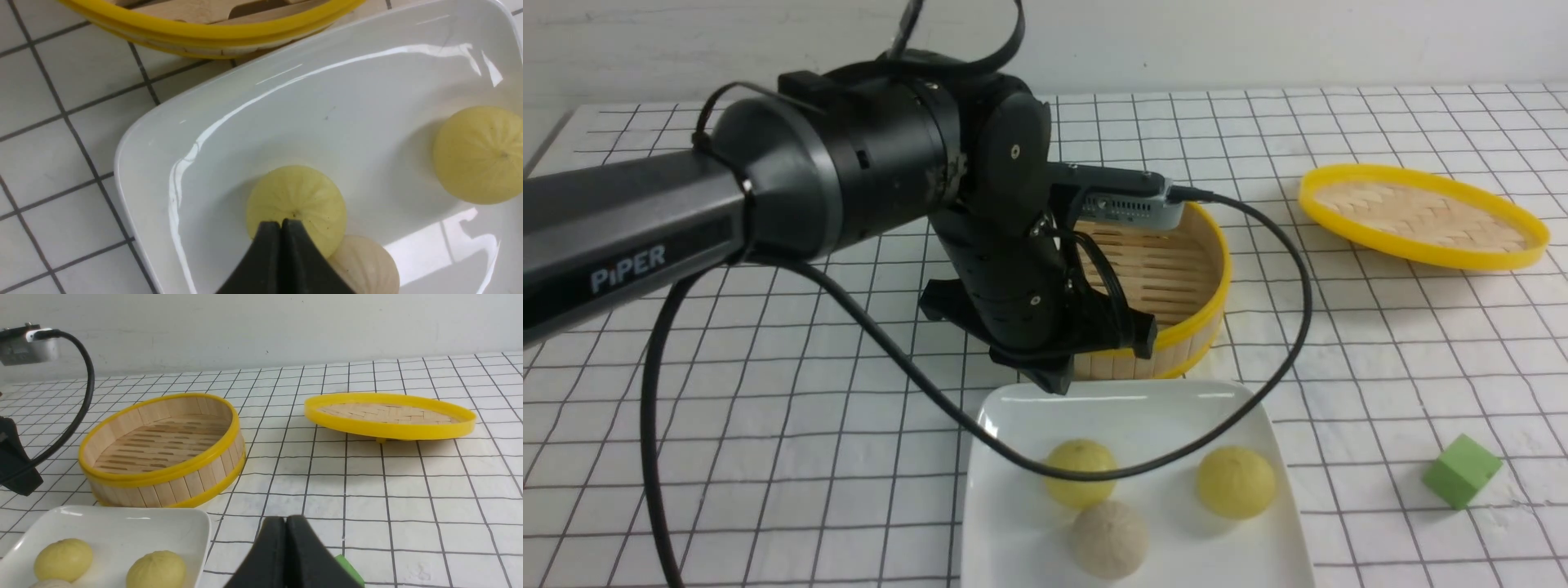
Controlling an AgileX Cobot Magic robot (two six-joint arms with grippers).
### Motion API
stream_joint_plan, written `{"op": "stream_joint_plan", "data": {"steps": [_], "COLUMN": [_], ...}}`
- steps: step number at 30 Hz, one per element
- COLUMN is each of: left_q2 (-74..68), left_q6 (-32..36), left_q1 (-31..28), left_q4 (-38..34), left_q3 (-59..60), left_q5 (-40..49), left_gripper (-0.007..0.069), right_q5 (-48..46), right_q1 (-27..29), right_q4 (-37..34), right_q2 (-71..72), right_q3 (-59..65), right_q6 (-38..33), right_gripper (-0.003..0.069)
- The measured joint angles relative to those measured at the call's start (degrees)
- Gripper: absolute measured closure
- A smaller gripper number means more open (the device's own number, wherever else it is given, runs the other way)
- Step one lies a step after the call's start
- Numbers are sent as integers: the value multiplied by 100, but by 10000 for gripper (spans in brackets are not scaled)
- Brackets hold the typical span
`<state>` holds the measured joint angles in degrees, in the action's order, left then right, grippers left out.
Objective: Put the steamed buns into the plate on the white-black tablecloth.
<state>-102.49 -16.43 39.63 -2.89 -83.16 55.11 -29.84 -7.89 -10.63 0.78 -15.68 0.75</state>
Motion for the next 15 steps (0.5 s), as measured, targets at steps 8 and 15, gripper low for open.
{"op": "stream_joint_plan", "data": {"steps": [8,15], "left_q2": [0,272], "left_q6": [3,-2], "left_q1": [0,0], "left_q4": [67,657], "left_q3": [0,0], "left_q5": [0,270], "left_gripper": [617,612], "right_q5": [95,233], "right_q1": [0,12], "right_q4": [100,1137], "right_q2": [0,0], "right_q3": [130,947], "right_q6": [0,0], "right_gripper": [646,636]}}
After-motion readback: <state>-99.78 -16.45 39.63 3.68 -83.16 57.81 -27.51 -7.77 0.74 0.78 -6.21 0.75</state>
